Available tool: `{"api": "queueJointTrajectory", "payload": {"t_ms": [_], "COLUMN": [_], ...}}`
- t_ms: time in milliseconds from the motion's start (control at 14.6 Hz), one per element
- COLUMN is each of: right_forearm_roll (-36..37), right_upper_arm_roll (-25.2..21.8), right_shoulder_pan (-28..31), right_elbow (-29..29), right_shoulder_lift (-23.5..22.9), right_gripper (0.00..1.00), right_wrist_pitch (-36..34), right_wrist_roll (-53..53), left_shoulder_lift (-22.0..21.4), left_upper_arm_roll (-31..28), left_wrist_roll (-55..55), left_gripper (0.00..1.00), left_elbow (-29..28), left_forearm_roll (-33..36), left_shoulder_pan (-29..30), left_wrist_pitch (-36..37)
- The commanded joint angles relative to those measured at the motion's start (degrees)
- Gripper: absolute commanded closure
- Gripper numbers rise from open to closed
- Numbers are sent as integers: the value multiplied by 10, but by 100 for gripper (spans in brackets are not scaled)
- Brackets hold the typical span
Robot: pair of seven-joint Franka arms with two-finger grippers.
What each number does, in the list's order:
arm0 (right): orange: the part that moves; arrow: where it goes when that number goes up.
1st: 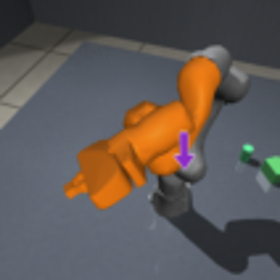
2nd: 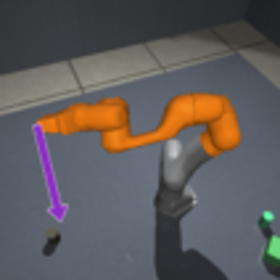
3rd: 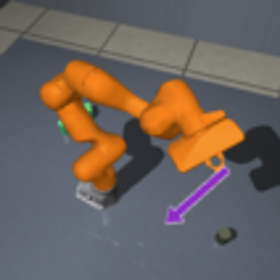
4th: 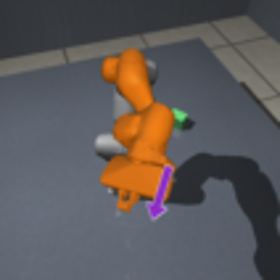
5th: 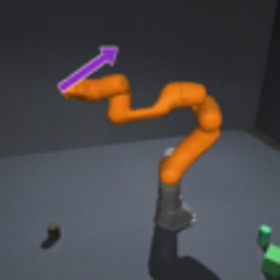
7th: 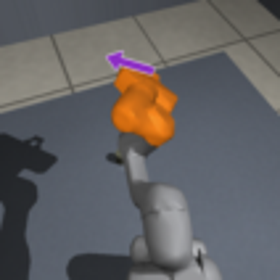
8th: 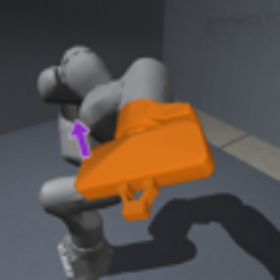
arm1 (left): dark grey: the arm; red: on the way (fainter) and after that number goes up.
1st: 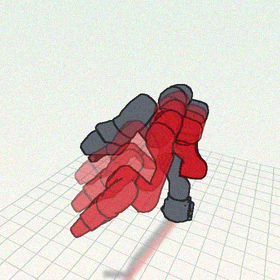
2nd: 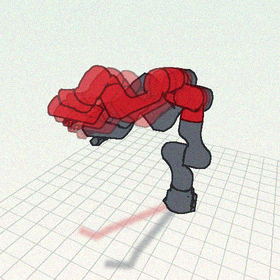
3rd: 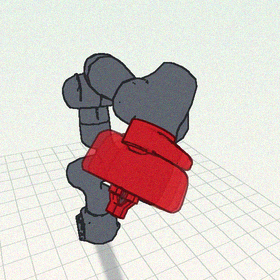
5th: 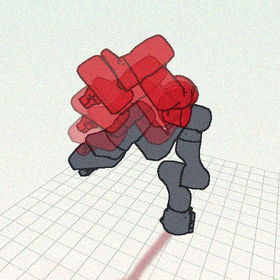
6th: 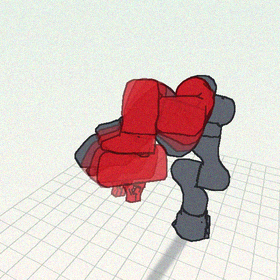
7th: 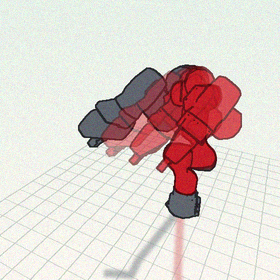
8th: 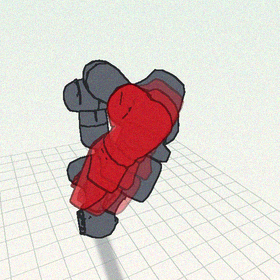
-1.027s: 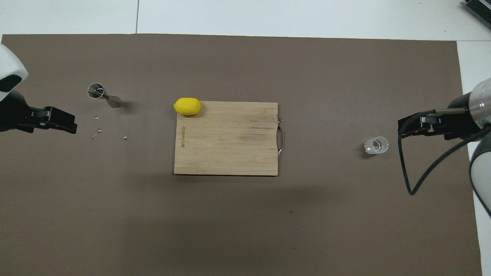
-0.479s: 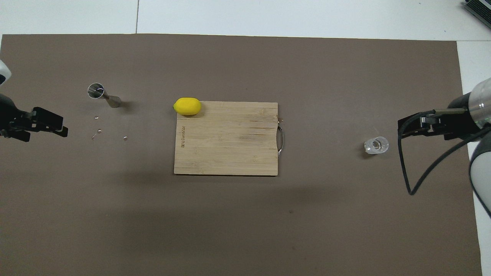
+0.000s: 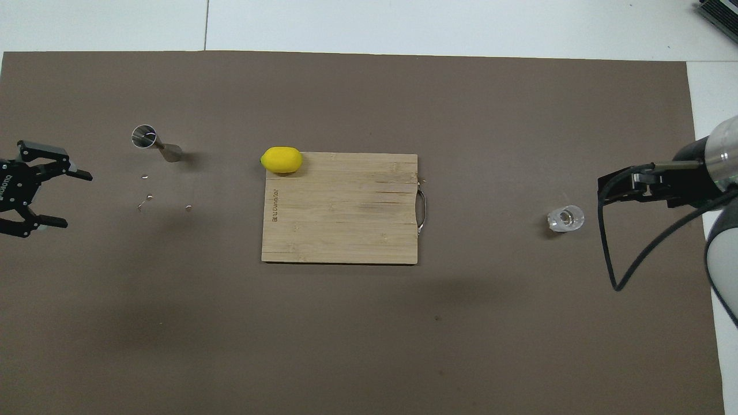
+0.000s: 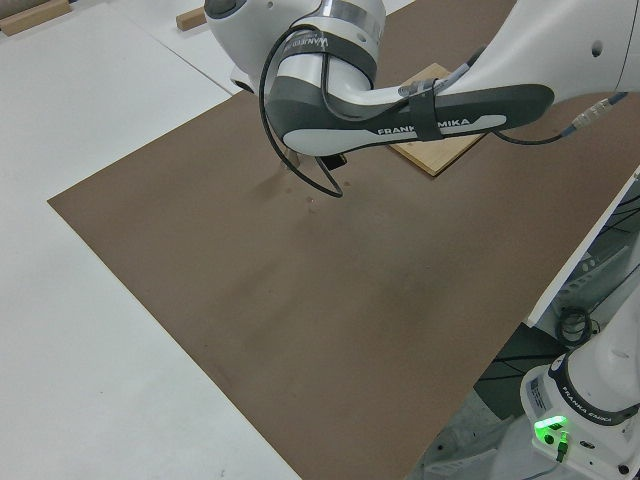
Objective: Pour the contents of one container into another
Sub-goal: 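Reach the left gripper to the small metal cup and grasp it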
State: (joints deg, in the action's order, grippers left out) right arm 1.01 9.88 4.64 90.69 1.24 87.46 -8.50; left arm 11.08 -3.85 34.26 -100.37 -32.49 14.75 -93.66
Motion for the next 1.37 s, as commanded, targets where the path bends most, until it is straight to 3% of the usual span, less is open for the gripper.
{"api": "queueJointTrajectory", "payload": {"t_ms": [0, 205, 616, 1301], "right_forearm_roll": [-4, -4, -4, -4], "right_upper_arm_roll": [2, 2, 2, 2], "right_shoulder_pan": [5, 5, 5, 5], "right_elbow": [2, 3, 3, 6], "right_shoulder_lift": [1, 1, 1, 3], "right_gripper": [0, 0, 0, 0], "right_wrist_pitch": [7, 7, 7, 7], "right_wrist_roll": [17, 17, 17, 17], "left_shoulder_lift": [6, 29, 37, 54], "left_upper_arm_roll": [3, 5, 9, 11], "left_wrist_roll": [91, 162, 221, 216], "left_gripper": [0, 0, 0, 0], "left_elbow": [-42, -70, -155, -176], "left_forearm_roll": [-88, -189, -363, -494], "left_shoulder_pan": [31, 69, 80, 8], "left_wrist_pitch": [-33, -51, -115, -207]}}
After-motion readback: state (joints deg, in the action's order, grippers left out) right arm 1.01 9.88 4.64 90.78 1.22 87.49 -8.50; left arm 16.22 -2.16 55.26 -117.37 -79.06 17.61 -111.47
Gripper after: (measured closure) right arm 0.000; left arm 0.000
